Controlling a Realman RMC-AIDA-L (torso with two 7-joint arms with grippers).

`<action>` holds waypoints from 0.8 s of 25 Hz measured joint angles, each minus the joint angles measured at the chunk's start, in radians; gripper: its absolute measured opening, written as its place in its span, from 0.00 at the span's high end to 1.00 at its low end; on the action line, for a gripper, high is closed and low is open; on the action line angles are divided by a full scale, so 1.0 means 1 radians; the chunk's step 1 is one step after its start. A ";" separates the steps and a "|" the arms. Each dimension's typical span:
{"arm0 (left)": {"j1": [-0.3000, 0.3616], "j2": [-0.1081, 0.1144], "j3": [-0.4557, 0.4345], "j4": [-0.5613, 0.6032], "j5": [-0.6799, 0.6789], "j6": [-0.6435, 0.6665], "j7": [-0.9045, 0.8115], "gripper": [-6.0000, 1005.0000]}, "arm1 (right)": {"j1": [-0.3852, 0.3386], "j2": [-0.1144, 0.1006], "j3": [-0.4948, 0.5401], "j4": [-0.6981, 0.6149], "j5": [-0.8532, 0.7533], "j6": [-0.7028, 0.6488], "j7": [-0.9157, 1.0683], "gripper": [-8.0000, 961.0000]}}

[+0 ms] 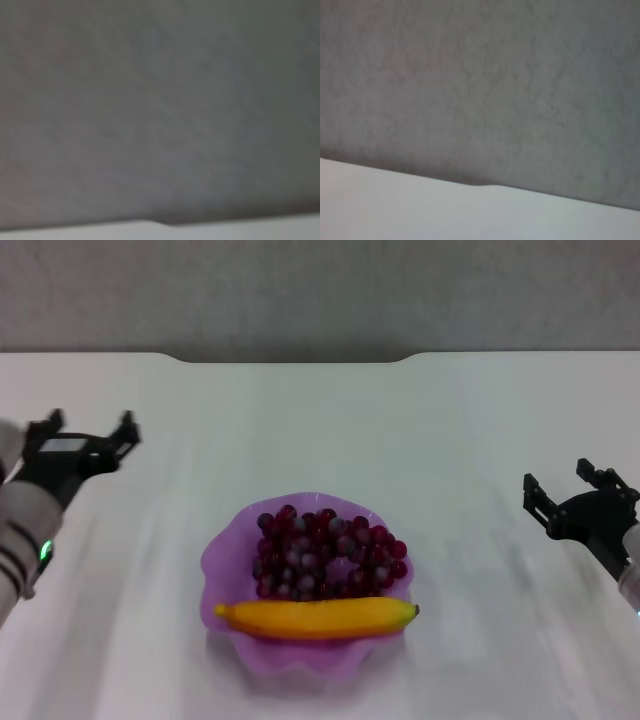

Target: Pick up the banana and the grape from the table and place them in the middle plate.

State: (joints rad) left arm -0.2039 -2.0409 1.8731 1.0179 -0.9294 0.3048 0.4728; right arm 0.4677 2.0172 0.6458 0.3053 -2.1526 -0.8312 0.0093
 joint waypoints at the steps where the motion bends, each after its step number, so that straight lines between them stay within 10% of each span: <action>1: -0.002 0.001 0.026 -0.037 0.000 0.077 -0.025 0.11 | 0.000 0.000 0.000 -0.001 0.000 -0.005 0.000 0.22; 10: -0.058 -0.001 0.212 -0.475 0.037 0.655 -0.464 0.11 | -0.003 0.001 0.001 0.000 0.005 -0.021 0.005 0.22; 20: -0.148 -0.004 0.243 -0.741 0.030 0.714 -0.745 0.11 | -0.013 0.001 0.016 -0.007 0.012 -0.074 0.007 0.22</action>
State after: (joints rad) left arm -0.3520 -2.0448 2.1158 0.2766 -0.8996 1.0186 -0.2718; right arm 0.4546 2.0185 0.6621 0.2982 -2.1401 -0.9052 0.0165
